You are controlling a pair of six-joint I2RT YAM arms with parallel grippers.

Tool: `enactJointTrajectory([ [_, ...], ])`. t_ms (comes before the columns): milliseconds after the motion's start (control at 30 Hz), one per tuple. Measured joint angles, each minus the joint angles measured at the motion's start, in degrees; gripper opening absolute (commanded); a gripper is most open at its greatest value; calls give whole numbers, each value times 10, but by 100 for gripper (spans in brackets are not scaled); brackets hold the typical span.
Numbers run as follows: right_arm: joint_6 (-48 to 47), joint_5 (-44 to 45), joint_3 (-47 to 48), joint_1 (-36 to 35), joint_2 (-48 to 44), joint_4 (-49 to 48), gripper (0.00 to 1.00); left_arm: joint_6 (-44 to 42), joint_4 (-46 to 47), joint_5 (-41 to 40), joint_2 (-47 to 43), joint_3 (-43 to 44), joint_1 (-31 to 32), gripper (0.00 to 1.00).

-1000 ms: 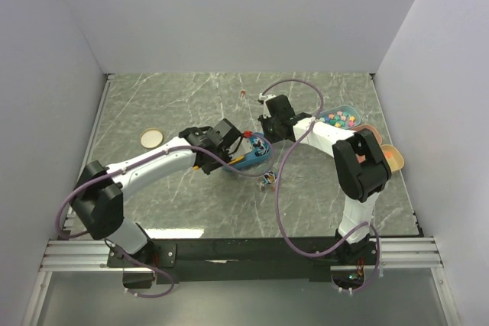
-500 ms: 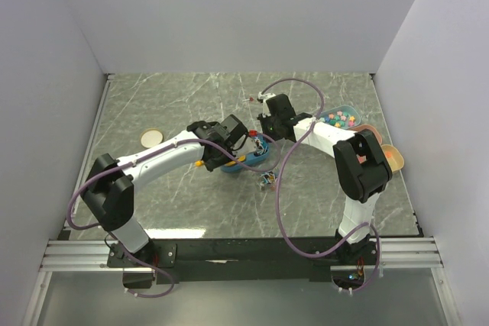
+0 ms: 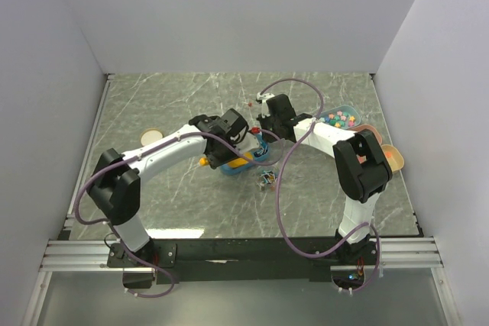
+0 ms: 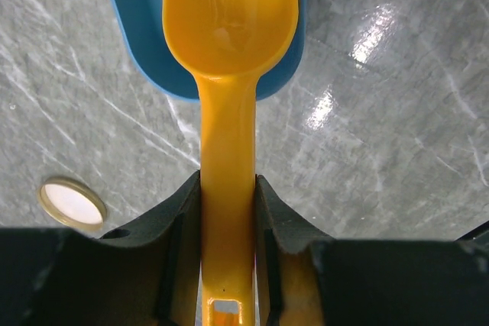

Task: Pack the candies
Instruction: Scoop the fake candies from the storage box.

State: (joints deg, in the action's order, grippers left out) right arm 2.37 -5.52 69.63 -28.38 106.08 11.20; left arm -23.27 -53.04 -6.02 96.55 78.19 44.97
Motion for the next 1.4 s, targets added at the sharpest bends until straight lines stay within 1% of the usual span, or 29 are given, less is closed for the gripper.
enactJointTrajectory([
  [300, -1, -1, -7, -1, -3, -11, 0, 8, -4, 14, 39, 37, -2, 1],
  [567, 7, -2, -14, -1, -5, -19, 0, 45, -16, 34, 96, 93, -2, 1],
  [733, 12, -2, -21, -1, -9, -28, 0, 68, -18, 41, 123, 108, -3, 1],
  [1033, 24, 0, -34, 1, -14, -45, 0, 125, -15, 60, 146, 99, -9, 1],
  [1200, 28, -1, -43, 4, -18, -56, 0, 157, 24, 73, 127, 60, -11, 1],
  [1400, 31, -10, -52, 9, -21, -66, 0, 174, 83, 84, 91, 6, -13, 1],
])
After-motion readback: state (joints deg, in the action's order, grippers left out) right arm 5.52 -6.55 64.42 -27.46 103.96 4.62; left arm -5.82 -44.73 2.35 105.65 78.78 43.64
